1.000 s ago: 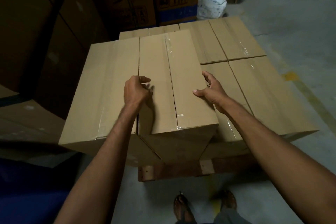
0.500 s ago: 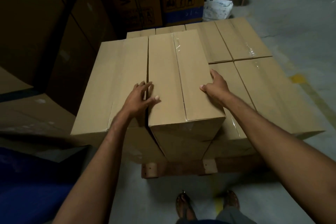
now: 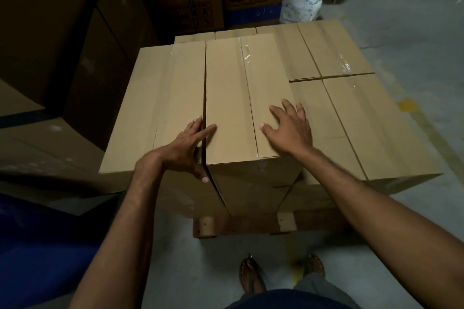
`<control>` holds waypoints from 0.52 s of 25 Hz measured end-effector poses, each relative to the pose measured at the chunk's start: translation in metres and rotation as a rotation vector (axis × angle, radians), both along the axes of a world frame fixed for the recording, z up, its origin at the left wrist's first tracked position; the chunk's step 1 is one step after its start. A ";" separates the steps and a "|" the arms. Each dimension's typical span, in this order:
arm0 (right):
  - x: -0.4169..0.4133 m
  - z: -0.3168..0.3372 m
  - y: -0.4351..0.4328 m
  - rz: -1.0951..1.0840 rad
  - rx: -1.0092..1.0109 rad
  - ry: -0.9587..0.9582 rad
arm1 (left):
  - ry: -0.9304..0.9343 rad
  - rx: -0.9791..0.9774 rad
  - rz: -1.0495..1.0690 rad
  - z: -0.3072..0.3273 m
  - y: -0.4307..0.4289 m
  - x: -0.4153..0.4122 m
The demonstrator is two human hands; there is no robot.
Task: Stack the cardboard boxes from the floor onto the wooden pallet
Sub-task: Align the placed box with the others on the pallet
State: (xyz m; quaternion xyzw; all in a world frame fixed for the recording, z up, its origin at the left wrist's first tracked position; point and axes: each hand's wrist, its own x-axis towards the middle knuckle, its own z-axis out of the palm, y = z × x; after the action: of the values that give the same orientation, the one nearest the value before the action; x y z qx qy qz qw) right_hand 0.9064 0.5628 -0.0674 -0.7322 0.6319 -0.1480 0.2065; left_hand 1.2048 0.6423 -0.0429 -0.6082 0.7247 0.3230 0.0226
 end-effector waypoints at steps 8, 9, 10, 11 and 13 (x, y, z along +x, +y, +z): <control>0.010 0.002 0.000 -0.006 0.005 0.009 | -0.015 -0.109 0.019 -0.012 0.002 0.003; 0.011 0.003 -0.002 -0.009 0.014 0.008 | -0.007 -0.095 0.022 -0.012 0.001 0.002; 0.011 0.006 -0.005 -0.010 0.026 0.005 | 0.000 -0.095 0.028 -0.011 0.001 0.001; 0.012 0.009 -0.009 -0.011 0.040 -0.001 | 0.006 -0.104 0.035 -0.010 0.001 0.000; 0.013 0.012 -0.013 -0.011 0.063 -0.014 | 0.015 -0.116 0.056 -0.009 0.001 -0.001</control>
State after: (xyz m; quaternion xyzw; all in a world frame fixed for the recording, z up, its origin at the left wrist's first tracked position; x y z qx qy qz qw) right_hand 0.9195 0.5502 -0.0549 -0.7207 0.6389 -0.1344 0.2329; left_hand 1.2042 0.6430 -0.0522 -0.6260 0.7251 0.2857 -0.0271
